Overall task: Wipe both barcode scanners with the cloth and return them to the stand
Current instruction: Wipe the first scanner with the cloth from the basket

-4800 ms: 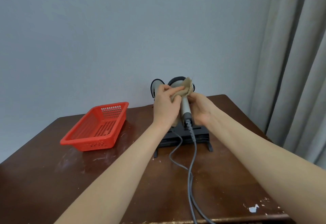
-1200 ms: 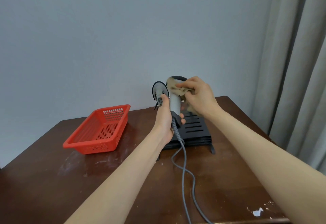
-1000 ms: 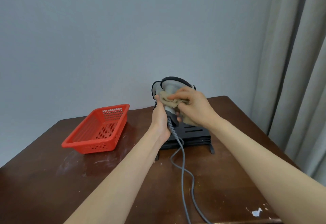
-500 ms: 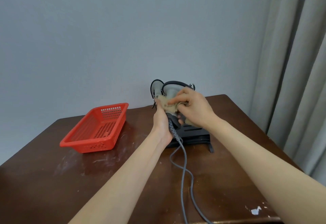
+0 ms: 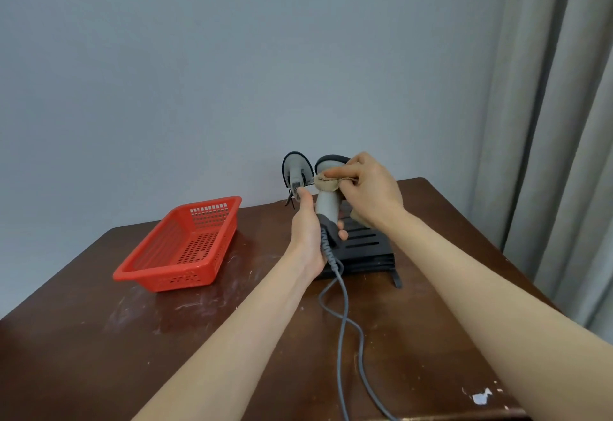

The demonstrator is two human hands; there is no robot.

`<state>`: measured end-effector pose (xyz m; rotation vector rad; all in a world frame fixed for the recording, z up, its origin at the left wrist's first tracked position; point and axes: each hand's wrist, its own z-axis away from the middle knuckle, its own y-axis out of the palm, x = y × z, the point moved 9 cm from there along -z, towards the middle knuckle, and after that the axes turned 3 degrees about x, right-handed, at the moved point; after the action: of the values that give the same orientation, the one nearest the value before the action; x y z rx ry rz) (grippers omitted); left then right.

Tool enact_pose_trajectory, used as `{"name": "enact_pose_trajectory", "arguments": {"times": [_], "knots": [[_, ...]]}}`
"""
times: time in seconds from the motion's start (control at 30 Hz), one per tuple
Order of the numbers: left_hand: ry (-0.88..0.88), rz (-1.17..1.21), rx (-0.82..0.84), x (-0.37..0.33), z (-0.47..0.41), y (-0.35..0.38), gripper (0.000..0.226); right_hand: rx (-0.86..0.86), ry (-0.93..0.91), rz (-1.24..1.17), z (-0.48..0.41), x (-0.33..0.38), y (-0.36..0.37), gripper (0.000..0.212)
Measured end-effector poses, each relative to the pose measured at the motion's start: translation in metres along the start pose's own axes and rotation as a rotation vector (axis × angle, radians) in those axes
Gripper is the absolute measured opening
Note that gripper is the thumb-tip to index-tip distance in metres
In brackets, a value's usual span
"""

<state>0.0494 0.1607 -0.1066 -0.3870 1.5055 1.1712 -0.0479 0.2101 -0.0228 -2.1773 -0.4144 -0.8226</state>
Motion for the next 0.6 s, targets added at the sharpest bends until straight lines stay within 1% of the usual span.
{"name": "enact_pose_trajectory", "arguments": {"times": [0.07,0.17,0.23,0.33,0.37,0.43,0.53,0.6], "knots": [[0.02,0.018,-0.004,-0.003,-0.003,-0.003,0.062,0.071,-0.02,-0.029,0.006,0.006,0.008,0.035],[0.024,0.095,-0.008,-0.002,-0.006,-0.008,0.059,0.199,-0.064,-0.143,0.029,0.018,0.023,0.034],[0.008,0.102,-0.01,0.001,-0.005,-0.008,0.059,0.181,-0.054,-0.143,0.03,0.015,0.024,0.033],[-0.029,0.086,0.013,0.007,-0.003,-0.003,0.062,0.04,0.023,-0.004,0.01,0.001,0.011,0.033],[-0.036,0.078,0.01,0.008,-0.005,-0.004,0.063,0.018,0.037,0.006,0.007,-0.001,0.008,0.035],[-0.038,0.098,0.004,0.008,-0.008,-0.008,0.065,0.065,0.018,-0.025,0.012,0.001,0.014,0.037],[-0.045,0.17,-0.01,0.008,-0.014,-0.017,0.07,0.179,-0.078,-0.052,0.036,0.014,0.033,0.035],[-0.062,0.162,-0.004,0.011,-0.014,-0.016,0.072,0.145,-0.073,-0.042,0.034,0.01,0.031,0.034]]}}
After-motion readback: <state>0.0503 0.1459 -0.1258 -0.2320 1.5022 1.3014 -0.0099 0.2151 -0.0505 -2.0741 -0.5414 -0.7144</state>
